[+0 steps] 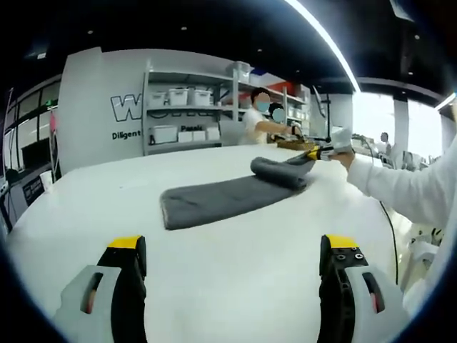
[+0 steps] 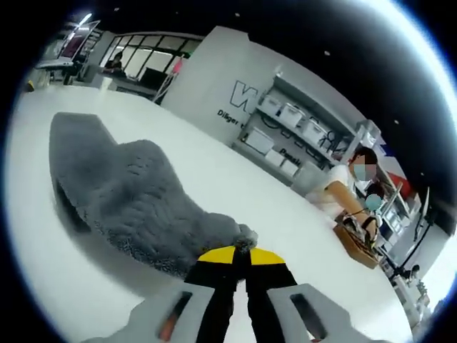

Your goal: Open the folded towel by lifting each exposed corner and separating the folded layers until the towel lies flat within the target outline without major curled edges

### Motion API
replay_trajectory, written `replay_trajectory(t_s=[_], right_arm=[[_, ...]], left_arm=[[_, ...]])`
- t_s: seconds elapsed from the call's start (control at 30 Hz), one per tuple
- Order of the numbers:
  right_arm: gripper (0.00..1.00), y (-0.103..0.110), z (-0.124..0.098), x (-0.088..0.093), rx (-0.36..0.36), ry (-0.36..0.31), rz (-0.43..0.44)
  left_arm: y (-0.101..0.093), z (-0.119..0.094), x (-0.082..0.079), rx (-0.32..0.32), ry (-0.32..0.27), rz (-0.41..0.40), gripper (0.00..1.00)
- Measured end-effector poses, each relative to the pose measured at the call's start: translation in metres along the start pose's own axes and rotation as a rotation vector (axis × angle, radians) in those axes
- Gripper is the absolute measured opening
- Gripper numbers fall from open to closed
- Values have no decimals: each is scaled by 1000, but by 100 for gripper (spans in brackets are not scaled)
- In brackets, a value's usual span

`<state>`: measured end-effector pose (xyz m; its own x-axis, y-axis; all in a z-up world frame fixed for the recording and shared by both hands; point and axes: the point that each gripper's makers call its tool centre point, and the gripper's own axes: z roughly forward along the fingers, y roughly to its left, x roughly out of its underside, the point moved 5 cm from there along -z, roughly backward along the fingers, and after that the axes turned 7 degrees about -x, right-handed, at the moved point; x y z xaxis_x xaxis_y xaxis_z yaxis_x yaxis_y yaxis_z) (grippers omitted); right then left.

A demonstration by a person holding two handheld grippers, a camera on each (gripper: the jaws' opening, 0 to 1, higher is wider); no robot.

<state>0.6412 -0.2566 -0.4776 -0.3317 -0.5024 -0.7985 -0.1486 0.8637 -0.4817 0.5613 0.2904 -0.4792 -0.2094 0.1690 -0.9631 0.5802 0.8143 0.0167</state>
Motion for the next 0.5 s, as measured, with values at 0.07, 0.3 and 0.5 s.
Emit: replay_trajectory(t_s=[0.07, 0.3, 0.5], right_arm=[[0, -8, -1, 7, 14, 11, 8], [0, -34, -8, 34, 58, 75, 16], [0, -55, -20, 54, 101, 114, 40]], left_arm=[[0, 0, 0, -1, 0, 1, 100], [-2, 0, -1, 0, 2, 8, 100], [-2, 0, -2, -5, 4, 7, 100]])
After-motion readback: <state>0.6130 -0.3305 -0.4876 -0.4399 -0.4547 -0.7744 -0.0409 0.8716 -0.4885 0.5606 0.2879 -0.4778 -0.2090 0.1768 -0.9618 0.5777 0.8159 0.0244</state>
